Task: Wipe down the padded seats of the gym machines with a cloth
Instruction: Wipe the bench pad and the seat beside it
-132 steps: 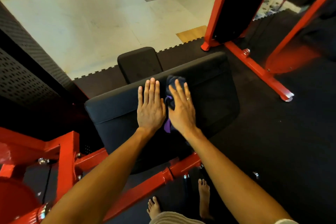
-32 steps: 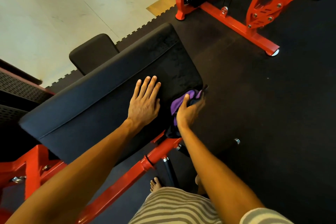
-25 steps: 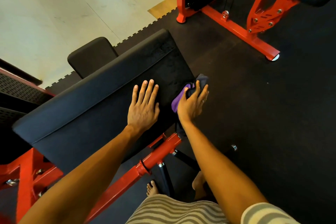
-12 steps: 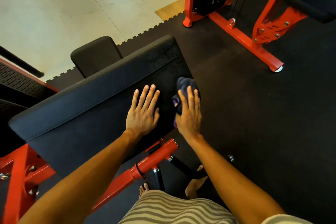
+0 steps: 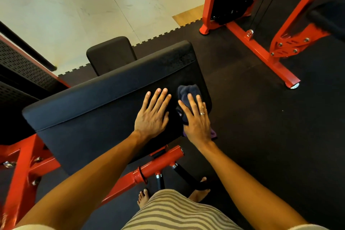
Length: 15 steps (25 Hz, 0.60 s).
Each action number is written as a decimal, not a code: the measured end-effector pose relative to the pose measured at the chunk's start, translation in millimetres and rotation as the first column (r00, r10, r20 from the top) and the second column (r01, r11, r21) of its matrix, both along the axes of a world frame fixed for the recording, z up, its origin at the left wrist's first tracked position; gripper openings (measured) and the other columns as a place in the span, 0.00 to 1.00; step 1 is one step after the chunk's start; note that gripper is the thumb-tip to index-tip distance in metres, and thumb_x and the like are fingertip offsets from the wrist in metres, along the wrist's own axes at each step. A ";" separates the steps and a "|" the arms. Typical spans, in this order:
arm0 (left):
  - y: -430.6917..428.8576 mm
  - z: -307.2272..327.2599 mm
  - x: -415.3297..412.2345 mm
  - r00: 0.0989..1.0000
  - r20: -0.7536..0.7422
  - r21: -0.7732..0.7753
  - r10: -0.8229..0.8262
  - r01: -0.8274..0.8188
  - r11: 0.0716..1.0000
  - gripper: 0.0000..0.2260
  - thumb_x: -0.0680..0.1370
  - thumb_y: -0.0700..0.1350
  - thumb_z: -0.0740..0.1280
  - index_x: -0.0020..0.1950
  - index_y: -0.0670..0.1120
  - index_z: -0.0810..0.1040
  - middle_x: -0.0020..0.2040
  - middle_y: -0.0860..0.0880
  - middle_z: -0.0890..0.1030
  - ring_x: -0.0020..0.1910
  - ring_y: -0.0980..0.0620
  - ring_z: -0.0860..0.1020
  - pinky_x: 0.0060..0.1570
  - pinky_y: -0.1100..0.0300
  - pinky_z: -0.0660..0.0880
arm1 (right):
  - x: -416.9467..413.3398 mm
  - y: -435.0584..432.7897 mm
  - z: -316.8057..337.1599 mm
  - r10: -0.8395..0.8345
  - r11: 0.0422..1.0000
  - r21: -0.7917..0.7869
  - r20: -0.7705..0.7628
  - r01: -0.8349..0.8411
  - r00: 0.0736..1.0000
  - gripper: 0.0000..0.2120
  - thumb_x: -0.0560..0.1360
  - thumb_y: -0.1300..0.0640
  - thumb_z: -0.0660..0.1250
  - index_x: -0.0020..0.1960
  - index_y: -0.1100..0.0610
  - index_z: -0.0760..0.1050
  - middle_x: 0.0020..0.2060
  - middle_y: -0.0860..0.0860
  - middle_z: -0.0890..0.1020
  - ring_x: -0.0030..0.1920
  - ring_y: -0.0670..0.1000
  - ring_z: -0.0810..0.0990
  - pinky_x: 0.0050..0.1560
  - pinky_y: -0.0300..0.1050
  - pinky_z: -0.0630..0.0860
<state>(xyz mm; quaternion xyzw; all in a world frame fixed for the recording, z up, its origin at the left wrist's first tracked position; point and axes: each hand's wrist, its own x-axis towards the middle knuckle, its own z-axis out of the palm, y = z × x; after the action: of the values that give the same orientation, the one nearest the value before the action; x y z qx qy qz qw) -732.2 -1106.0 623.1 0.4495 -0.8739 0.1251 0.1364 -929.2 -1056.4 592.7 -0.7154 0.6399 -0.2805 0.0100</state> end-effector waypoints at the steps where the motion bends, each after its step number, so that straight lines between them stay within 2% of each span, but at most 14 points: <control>1: -0.5 0.6 0.7 1.000 -0.020 0.007 -0.001 0.001 1.000 0.27 0.83 0.51 0.60 0.81 0.42 0.61 0.82 0.43 0.58 0.82 0.44 0.54 0.79 0.41 0.52 | -5.9 -0.2 -1.3 -0.050 0.999 0.011 0.015 0.050 0.999 0.29 0.77 0.54 0.64 0.78 0.49 0.68 0.81 0.54 0.60 0.82 0.60 0.53 0.77 0.64 0.61; 4: -3.0 7.1 -1.1 0.992 -0.125 0.043 0.024 -0.019 0.999 0.26 0.83 0.48 0.62 0.79 0.40 0.65 0.81 0.42 0.61 0.81 0.44 0.56 0.80 0.43 0.52 | -7.7 -37.2 21.8 -0.229 0.973 0.038 0.104 0.227 0.968 0.36 0.73 0.61 0.74 0.78 0.48 0.67 0.81 0.55 0.59 0.82 0.62 0.52 0.77 0.64 0.60; 6: -8.0 13.9 -2.2 0.984 -0.166 0.050 0.064 -0.056 0.997 0.26 0.82 0.46 0.62 0.78 0.40 0.65 0.81 0.41 0.61 0.81 0.44 0.56 0.80 0.44 0.52 | 6.6 -69.0 48.1 -0.259 0.966 0.061 0.163 0.252 0.952 0.38 0.72 0.61 0.76 0.78 0.49 0.67 0.81 0.54 0.59 0.82 0.62 0.51 0.78 0.65 0.58; 9: -30.6 33.3 -1.9 0.968 -0.195 0.040 0.158 -0.153 0.987 0.26 0.82 0.46 0.61 0.79 0.40 0.64 0.81 0.41 0.60 0.81 0.43 0.56 0.80 0.43 0.51 | 35.3 -89.0 69.9 -0.122 0.992 0.008 0.113 0.122 0.986 0.38 0.71 0.59 0.75 0.78 0.50 0.67 0.81 0.54 0.60 0.82 0.62 0.51 0.79 0.64 0.55; 13: -49.2 42.0 0.4 0.958 -0.179 0.006 0.224 -0.227 0.974 0.27 0.83 0.47 0.59 0.81 0.40 0.60 0.82 0.41 0.57 0.82 0.44 0.54 0.80 0.44 0.51 | 21.3 -54.4 44.7 0.172 0.984 -0.044 -0.048 -0.174 0.984 0.39 0.71 0.59 0.73 0.80 0.50 0.65 0.82 0.52 0.57 0.83 0.58 0.48 0.80 0.63 0.54; 15: -47.1 39.0 -1.2 0.957 -0.162 -0.002 0.240 -0.244 0.970 0.27 0.83 0.48 0.57 0.81 0.40 0.58 0.82 0.42 0.56 0.82 0.45 0.52 0.80 0.44 0.51 | -6.3 -44.2 31.5 0.181 0.982 -0.040 -0.090 -0.185 0.979 0.38 0.71 0.60 0.72 0.79 0.49 0.65 0.82 0.51 0.58 0.83 0.58 0.49 0.79 0.62 0.55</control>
<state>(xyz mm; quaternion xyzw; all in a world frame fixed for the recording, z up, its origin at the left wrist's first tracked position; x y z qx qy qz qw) -733.4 -1153.1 662.1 0.5602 -0.7971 0.1138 0.1947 -935.5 -1100.6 624.3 -0.7827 0.5641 -0.2628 -0.0090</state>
